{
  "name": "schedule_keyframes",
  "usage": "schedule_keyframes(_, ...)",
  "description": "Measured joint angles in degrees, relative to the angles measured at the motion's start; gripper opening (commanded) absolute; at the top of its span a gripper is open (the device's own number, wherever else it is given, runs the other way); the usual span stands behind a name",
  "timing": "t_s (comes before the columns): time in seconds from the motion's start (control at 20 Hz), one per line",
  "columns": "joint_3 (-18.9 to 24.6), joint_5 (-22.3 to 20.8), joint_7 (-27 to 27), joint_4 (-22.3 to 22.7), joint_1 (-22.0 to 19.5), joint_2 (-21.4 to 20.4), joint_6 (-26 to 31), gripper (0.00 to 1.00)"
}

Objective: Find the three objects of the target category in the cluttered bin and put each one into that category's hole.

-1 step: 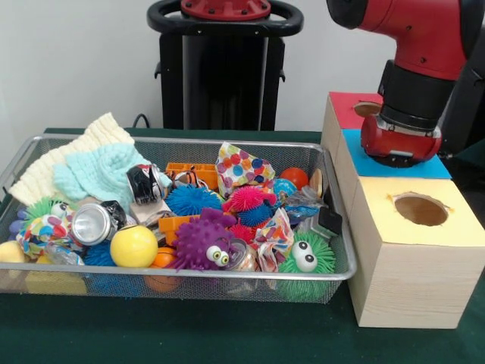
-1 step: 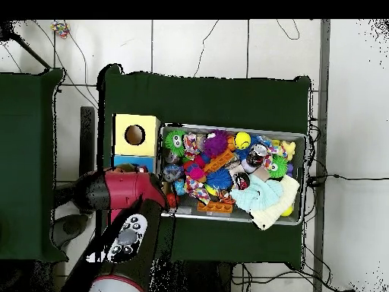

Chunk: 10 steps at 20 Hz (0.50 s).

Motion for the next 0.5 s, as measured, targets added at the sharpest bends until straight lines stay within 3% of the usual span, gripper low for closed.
schedule_keyframes(0.3,-0.95,-0.09,0.00,0.89,1.24,-3.81,3.48,1.00)
schedule_keyframes(0.5,-1.77,-0.11,0.00,0.85,1.98,-8.83,9.98,1.00)
